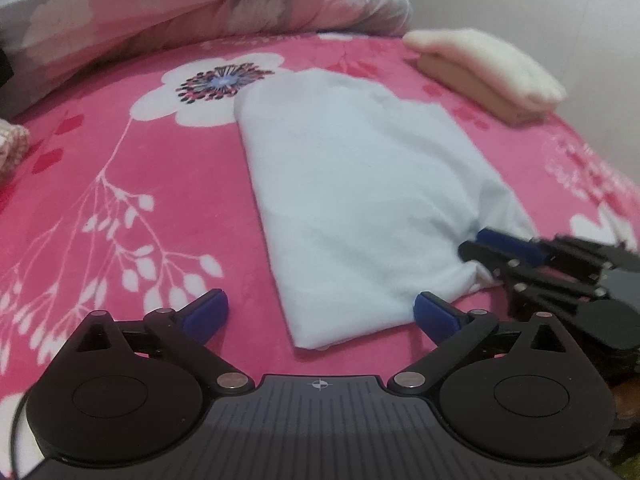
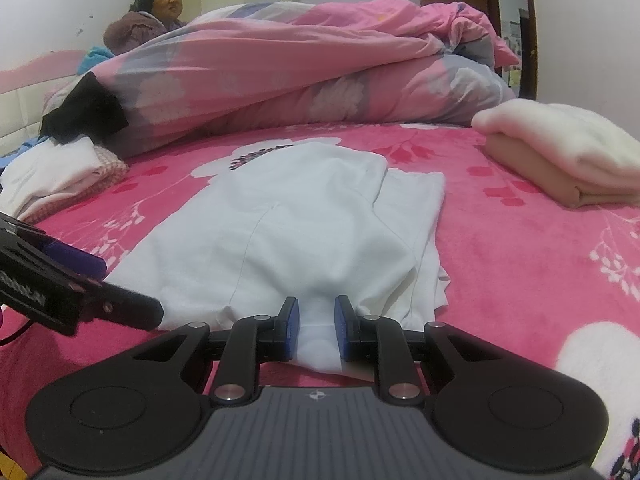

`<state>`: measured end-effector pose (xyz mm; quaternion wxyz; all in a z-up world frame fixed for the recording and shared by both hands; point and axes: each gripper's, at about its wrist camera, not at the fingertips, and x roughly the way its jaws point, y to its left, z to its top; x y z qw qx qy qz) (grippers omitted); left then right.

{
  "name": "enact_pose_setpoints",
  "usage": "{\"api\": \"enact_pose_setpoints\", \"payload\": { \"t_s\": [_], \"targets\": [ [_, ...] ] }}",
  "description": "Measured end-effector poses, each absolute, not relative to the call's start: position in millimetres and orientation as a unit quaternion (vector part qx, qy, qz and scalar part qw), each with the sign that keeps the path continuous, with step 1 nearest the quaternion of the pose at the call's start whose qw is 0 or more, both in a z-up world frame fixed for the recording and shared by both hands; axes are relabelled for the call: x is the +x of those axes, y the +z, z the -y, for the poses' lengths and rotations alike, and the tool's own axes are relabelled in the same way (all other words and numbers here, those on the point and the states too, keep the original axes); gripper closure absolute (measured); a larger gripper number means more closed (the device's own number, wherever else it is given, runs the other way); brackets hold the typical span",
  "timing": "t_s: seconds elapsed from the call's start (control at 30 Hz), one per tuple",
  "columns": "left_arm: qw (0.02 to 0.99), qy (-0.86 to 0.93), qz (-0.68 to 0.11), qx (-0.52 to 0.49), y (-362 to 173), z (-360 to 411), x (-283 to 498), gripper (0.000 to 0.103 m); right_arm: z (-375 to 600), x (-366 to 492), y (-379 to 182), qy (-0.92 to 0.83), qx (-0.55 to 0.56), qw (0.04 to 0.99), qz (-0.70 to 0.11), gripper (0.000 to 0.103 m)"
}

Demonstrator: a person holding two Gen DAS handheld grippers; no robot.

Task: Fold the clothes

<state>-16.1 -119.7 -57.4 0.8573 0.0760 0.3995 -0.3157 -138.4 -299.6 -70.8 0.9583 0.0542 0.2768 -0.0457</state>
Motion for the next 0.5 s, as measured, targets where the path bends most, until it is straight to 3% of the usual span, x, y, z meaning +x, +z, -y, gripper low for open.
{"api": "enact_pose_setpoints", "payload": {
  "t_s": [0.37,0.5],
  "targets": [
    [0.870,-0.327,-0.368,0.029,-34.8,109.9,3.4,0.000,298.9,-136.5,-66.2,-0.041,0.050,0.955,-0.288,0.080],
    [0.874,-0.320,-0.365,0.023,-32.1,108.6,18.1,0.000,301.0,-134.6,-62.0,-0.030,0.052,0.953,-0.298,0.072]
  ]
}}
